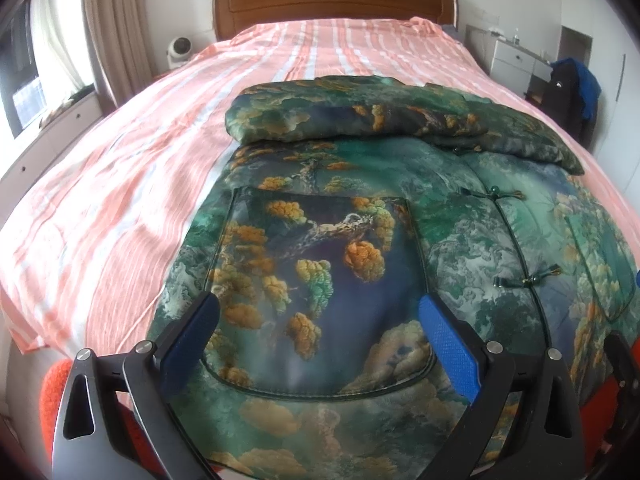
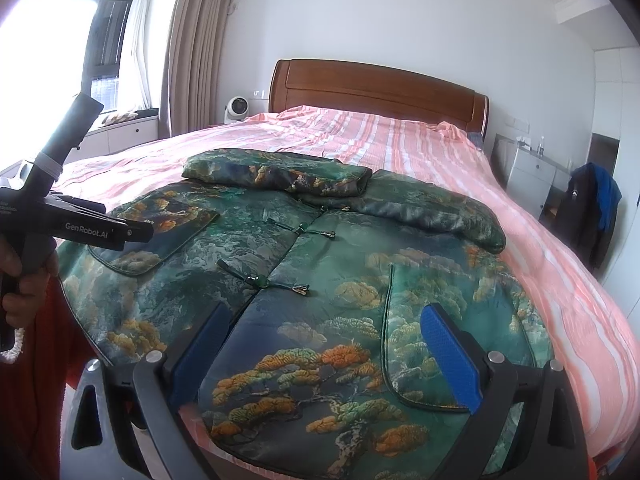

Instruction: Fold large clothes

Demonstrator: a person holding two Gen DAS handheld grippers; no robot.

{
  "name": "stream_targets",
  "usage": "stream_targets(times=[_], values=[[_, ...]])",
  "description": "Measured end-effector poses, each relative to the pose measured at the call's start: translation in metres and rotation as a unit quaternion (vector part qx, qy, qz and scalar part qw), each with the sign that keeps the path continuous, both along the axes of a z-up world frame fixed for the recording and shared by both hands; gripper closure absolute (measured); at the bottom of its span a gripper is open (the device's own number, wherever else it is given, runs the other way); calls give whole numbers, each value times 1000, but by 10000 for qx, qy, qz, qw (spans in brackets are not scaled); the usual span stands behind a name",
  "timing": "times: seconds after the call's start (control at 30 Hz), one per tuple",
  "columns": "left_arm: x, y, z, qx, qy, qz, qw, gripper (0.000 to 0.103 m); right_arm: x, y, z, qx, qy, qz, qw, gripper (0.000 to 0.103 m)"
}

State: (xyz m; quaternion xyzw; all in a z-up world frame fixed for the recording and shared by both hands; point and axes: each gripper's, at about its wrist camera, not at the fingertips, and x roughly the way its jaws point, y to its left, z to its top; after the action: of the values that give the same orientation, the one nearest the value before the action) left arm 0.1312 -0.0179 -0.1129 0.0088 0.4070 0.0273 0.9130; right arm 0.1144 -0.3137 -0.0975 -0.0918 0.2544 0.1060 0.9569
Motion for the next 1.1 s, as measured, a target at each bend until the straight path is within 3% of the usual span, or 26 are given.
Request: stream_targets(times=[1.1], values=[[1,-1,-1,175,-31,63,9998,3,1,1,-1,20,9,44,10000,7]])
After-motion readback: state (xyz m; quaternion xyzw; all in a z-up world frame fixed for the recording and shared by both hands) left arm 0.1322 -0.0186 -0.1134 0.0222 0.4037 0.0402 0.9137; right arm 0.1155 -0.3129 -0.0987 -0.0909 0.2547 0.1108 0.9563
